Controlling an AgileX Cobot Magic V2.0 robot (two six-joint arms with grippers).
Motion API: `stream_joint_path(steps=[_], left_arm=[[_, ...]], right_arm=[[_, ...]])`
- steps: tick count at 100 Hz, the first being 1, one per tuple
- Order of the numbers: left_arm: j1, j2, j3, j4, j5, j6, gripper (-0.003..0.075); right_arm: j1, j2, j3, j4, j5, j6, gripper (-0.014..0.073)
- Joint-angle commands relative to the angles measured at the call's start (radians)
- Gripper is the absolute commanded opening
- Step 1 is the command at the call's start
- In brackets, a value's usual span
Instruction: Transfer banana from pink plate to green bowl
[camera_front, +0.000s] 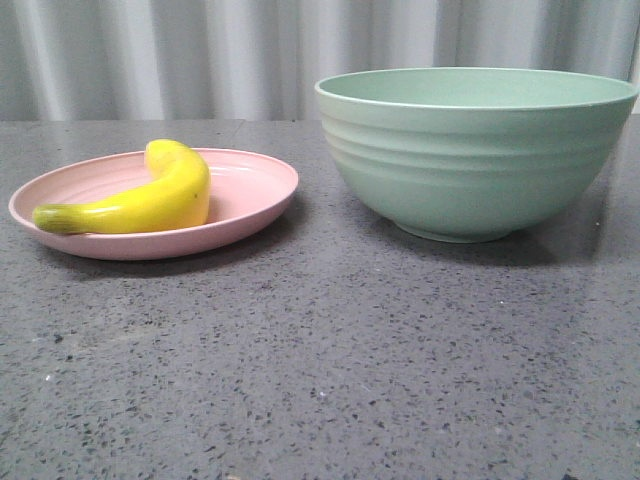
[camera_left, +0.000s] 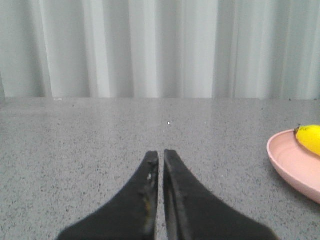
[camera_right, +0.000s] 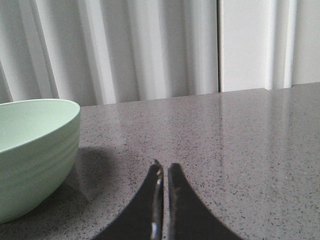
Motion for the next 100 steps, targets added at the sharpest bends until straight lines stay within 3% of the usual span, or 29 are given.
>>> stream_joint_path(steps=[1, 33, 55, 70, 89, 94, 100], left_arm=[[0.001, -0.029, 0.008, -0.009, -0.102, -0.003, -0.002], [0.001, 0.02, -0.032, -0.009, -0.103, -0.005, -0.002], [0.001, 0.185, -0.142, -0.009, -0.098, -0.005, -0.002], [0.001, 0.307, -0.22, -0.013, -0.108, -0.005, -0.002], [0.001, 0.397, -0.243, -0.013, -0.212, -0.005, -0.0018], [0.001, 0.409, -0.243, -0.013, -0.213, -0.005, 0.0013], [0.001, 0.414, -0.243, -0.013, -0.213, -0.005, 0.0111]], right_arm=[[-0.006, -0.017, 0.022, -0.001, -0.09, -0.004, -0.0062], [-0.006, 0.1, -0.082, -0.001, 0.055, -0.004, -0.0062], [-0.006, 0.217, -0.168, 0.001, 0.11, -0.004, -0.0062], [-0.006, 0.312, -0.224, 0.001, 0.242, -0.004, -0.0062], [-0.006, 0.346, -0.227, 0.016, 0.163, -0.004, -0.0062], [-0.006, 0.346, -0.227, 0.019, 0.163, -0.004, -0.0062], [-0.006, 0.346, -0.227, 0.028, 0.163, -0.004, -0.0062]])
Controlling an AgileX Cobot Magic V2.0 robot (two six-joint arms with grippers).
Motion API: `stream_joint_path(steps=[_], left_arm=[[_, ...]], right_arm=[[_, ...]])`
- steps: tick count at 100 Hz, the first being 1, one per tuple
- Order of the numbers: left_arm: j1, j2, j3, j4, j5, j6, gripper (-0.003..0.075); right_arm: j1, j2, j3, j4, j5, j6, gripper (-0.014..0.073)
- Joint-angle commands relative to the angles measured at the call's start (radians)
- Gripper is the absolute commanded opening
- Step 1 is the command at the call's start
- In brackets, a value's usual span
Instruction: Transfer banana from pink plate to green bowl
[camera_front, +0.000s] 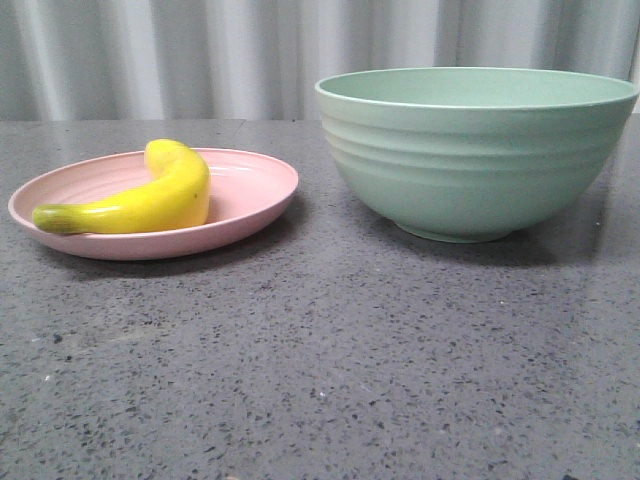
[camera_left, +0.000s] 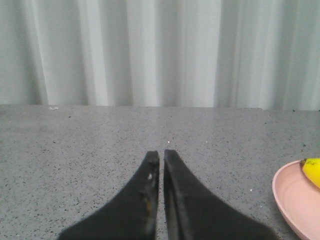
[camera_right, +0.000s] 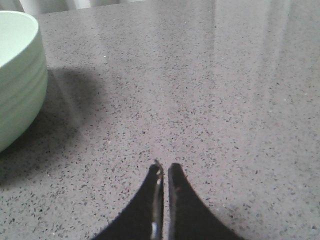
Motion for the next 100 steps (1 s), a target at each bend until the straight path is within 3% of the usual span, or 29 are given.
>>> stream_joint_path(steps=[1, 11, 18, 32, 49, 100], left_arm=[[0.001, 0.024, -0.035, -0.01, -0.094, -0.005, 0.0125], [0.001, 0.024, -0.035, -0.01, -0.107, -0.005, 0.0337], [0.001, 0.024, -0.032, -0.01, -0.14, -0.005, 0.0397], [-0.028, 0.029, -0.048, 0.05, -0.149, -0.003, 0.0398], [-0.11, 0.088, -0.142, 0.059, -0.031, -0.003, 0.0398], [-0.471, 0.471, -0.491, -0.016, 0.248, -0.003, 0.0398]], right_arm=[[-0.006, 0.016, -0.039, 0.009, -0.088, -0.004, -0.0062], [-0.006, 0.016, -0.039, 0.009, -0.088, -0.004, -0.0062], [-0.006, 0.016, -0.039, 0.009, -0.088, -0.004, -0.0062], [-0.006, 0.016, -0.039, 0.009, -0.092, -0.004, -0.0062], [-0.006, 0.016, -0.039, 0.009, -0.093, -0.004, -0.0062], [-0.006, 0.016, -0.039, 0.009, -0.095, -0.004, -0.0062]])
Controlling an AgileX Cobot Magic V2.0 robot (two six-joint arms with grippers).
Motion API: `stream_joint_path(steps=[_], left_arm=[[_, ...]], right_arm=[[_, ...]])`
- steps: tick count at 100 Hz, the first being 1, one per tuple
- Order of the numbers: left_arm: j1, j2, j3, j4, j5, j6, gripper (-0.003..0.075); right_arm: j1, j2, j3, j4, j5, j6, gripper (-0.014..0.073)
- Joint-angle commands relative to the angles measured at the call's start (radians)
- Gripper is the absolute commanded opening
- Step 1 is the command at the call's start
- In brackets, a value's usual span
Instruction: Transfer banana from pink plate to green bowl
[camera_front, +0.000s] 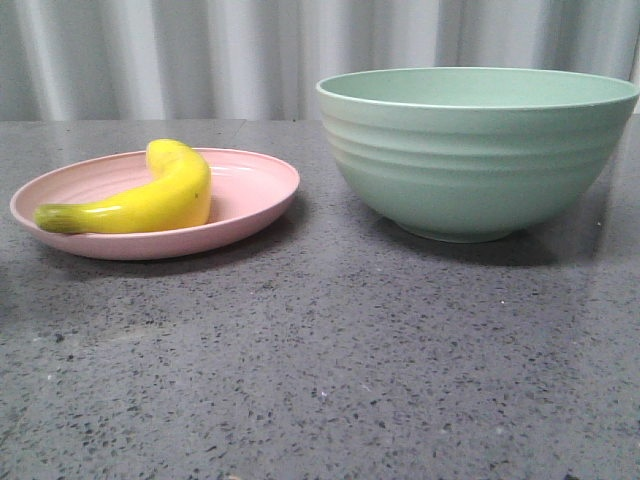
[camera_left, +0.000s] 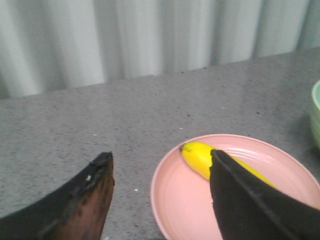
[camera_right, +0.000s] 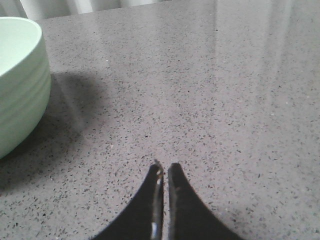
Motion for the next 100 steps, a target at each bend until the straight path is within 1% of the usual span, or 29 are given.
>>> stream_joint_path(steps=[1, 14, 31, 42, 56, 81, 100], left_arm=[[-0.067, 0.07, -0.085, -0.039, -0.012, -0.003, 0.0398], [-0.148, 0.189, -0.157, -0.077, 0.049, -0.003, 0.04], [-0.222, 0.319, -0.225, -0.144, 0.074, -0.003, 0.04], [-0.227, 0.406, -0.275, -0.188, 0.133, -0.003, 0.04], [-0.227, 0.498, -0.314, -0.202, 0.196, -0.003, 0.04], [-0.227, 0.602, -0.349, -0.251, 0.199, -0.003, 0.04], [-0.255, 0.655, -0.372, -0.254, 0.202, 0.023, 0.04]], right_arm=[[-0.006, 0.014, -0.038, 0.0, -0.082, -0.005, -0.0062], [-0.006, 0.014, -0.038, 0.0, -0.082, -0.005, -0.0062], [-0.006, 0.014, -0.038, 0.0, -0.082, -0.005, -0.0062], [-0.006, 0.014, -0.038, 0.0, -0.082, -0.005, -0.0062], [-0.004, 0.014, -0.038, 0.0, -0.082, -0.005, -0.0062], [-0.004, 0.014, -0.038, 0.0, -0.082, -0.005, -0.0062], [-0.004, 0.014, -0.038, 0.0, -0.082, -0.005, -0.0062]])
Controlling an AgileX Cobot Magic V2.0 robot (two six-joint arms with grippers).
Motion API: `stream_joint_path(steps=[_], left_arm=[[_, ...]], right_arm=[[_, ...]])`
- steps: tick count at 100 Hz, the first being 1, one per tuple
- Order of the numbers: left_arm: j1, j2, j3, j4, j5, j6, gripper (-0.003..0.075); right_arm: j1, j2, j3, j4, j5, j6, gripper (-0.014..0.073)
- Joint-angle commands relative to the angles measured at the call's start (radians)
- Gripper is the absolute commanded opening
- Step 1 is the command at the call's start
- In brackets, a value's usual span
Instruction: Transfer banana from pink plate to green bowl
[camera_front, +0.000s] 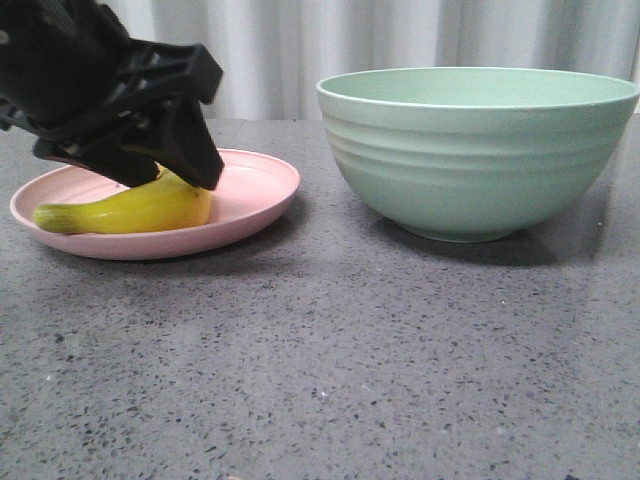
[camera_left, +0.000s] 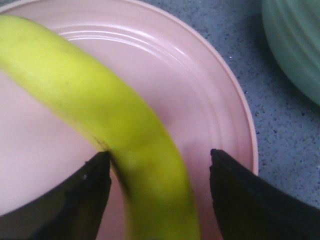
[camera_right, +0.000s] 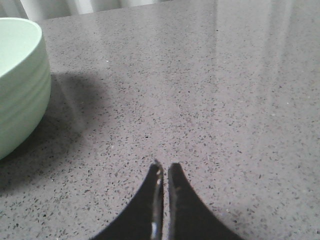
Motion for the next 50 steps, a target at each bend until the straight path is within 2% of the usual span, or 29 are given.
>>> stream_joint_path(steps=[1, 39, 50], left_arm=[[-0.015, -0.009, -0.042, -0.017, -0.044, 0.008, 0.04], [-0.015, 0.02, -0.042, 0.001, -0.032, 0.008, 0.0399], [-0.015, 0.02, -0.042, 0.001, -0.03, 0.008, 0.0378]], right_arm=[[-0.004, 0.014, -0.038, 0.0, -0.08, -0.005, -0.0062], [-0.004, 0.014, -0.038, 0.0, -0.08, -0.005, -0.0062], [-0.004, 0.014, -0.038, 0.0, -0.08, -0.005, -0.0062]])
